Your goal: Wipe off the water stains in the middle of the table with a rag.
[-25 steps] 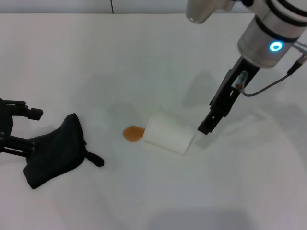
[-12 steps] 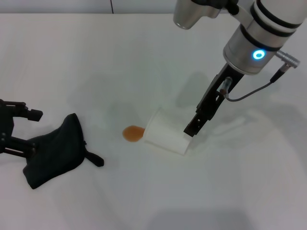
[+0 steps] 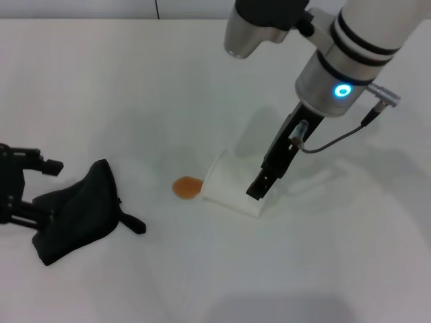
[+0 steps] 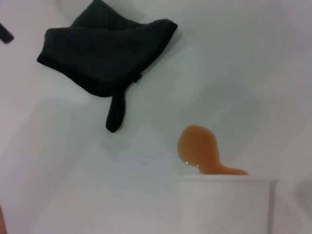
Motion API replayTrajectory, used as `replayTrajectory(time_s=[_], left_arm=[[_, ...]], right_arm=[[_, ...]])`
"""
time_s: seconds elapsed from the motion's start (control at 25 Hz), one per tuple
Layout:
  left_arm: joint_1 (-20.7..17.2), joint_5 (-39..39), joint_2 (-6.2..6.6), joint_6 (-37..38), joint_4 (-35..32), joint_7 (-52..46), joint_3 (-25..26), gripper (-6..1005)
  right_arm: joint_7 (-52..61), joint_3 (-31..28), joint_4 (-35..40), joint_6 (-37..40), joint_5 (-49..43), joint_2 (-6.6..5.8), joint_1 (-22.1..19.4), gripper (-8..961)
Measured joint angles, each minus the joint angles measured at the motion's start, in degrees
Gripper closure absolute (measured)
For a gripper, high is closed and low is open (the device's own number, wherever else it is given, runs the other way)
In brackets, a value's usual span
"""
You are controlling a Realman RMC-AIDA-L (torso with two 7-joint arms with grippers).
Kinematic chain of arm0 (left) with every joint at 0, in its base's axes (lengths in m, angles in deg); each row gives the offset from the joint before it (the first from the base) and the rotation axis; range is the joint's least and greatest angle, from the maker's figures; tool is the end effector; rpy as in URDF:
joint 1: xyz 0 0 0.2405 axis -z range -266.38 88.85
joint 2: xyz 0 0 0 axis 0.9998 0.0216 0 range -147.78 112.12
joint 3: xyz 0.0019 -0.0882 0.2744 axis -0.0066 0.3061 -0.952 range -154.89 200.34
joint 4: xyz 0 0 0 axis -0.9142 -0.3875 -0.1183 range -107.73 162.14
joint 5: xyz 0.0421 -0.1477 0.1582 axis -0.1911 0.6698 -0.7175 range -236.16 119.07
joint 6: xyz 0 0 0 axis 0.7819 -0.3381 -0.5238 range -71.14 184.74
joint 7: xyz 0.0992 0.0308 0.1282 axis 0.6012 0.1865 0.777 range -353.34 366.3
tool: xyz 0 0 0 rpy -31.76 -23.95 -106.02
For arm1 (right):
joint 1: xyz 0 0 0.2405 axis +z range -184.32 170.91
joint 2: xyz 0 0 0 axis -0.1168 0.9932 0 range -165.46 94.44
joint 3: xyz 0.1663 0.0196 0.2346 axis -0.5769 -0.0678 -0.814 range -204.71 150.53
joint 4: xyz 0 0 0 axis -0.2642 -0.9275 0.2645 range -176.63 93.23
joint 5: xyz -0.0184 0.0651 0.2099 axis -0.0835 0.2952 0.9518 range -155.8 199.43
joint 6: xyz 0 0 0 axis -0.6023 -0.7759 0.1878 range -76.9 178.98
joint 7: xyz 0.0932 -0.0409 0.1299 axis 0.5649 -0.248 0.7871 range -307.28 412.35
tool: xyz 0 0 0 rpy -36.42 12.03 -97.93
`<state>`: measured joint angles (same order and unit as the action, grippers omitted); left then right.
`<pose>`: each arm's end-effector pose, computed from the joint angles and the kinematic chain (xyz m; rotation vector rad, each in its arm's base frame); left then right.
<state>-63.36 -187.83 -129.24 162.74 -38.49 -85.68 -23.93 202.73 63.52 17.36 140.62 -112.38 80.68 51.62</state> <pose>-0.3043 0.3331 0.0680 -2.9302 -0.4830 -0.0165 0.0978 0.4057 -0.0880 -2.8844 0.6992 -0.6412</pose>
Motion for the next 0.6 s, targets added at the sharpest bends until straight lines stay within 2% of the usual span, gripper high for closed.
replayTrajectory(time_s=[0.28, 0.44, 0.6], left_arm=[[-2.3, -0.8, -2.16, -0.1, -3.4, 1.1, -1.8, 107], [-2.9, -0.9, -2.32, -0.4, -3.4, 1.8, -1.7, 107], [-3.4, -0.7, -2.36, -1.0, -3.2, 2.1, -1.6, 108]], right_arm=[[3.6, 2.5, -0.3, -2.1, 0.5, 0.0, 1.4, 161], [5.9, 4.9, -1.0, -4.4, 0.9, 0.0, 2.2, 161], [6.7, 7.1, -4.8, -6.7, 3.1, 0.0, 4.1, 162]])
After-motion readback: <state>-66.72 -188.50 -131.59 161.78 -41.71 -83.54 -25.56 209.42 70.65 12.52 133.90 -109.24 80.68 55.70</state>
